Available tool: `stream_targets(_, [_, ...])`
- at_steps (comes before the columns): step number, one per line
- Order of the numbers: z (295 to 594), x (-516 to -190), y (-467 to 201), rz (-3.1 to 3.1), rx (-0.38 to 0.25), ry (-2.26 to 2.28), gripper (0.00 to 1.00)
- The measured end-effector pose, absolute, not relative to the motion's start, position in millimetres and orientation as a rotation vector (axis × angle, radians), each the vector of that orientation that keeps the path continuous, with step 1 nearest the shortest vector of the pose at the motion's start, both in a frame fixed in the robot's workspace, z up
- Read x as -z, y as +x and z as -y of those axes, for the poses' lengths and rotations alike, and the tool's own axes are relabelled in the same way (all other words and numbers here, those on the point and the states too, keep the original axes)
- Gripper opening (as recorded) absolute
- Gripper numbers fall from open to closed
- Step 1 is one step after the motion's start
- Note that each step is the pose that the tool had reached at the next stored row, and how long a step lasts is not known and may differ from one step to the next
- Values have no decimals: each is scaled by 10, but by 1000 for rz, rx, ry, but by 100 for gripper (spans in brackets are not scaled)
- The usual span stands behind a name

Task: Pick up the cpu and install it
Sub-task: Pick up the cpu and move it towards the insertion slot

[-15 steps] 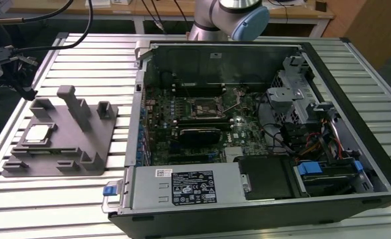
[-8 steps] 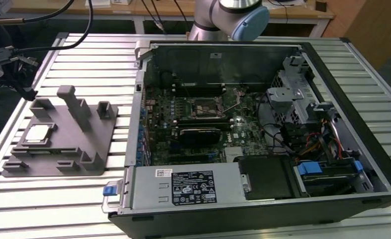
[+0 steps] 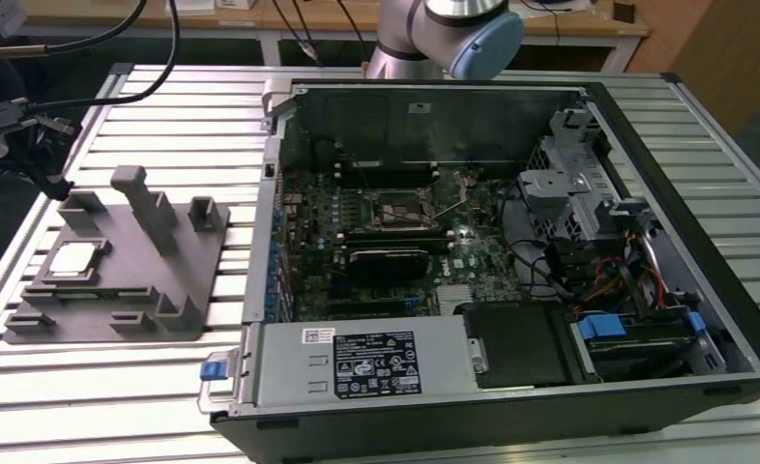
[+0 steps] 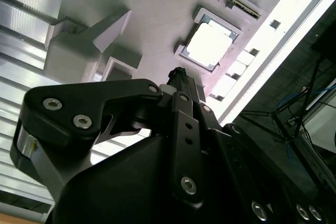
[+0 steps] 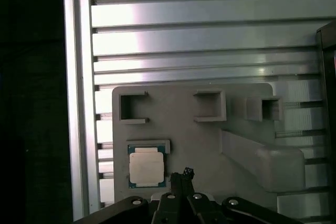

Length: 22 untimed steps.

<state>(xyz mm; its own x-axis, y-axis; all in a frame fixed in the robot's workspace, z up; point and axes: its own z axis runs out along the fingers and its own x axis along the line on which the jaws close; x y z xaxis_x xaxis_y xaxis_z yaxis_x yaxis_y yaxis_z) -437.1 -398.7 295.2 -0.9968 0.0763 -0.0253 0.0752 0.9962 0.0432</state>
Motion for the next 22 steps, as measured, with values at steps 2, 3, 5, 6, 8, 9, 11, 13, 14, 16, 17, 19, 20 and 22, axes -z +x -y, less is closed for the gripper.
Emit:
stream_targets(2, [3988,-2935,-4394,-3111,-64,118,11])
stream_targets(3, [3988,-2927,-4408,-3111,-62,118,11])
stream_targets(5, [3988,-2911,-4434,-3111,-60,118,11])
stream_targets(6, [3989,-2902,-4446,-3111,-59,118,11])
stream_targets(8, [3990,-2883,-4468,-3111,-58,118,11])
stream_targets(9, [3991,-2871,-4476,-3111,-58,118,11])
stream_targets(11, [3992,-2845,-4490,-3111,-58,118,11])
stream_targets(13, [3993,-2819,-4508,-3111,-57,118,11])
stream_targets(14, [3993,-2806,-4518,-3111,-57,118,11])
stream_targets(16, [3993,-2784,-4537,-3111,-57,118,11])
stream_targets(17, [3994,-2774,-4546,-3111,-57,118,11])
stream_targets(19, [3995,-2758,-4560,-3111,-57,118,11])
stream_targets(20, [3995,-2749,-4566,-3111,-57,118,11])
stream_targets(22, [3995,-2732,-4575,-3111,-57,118,11])
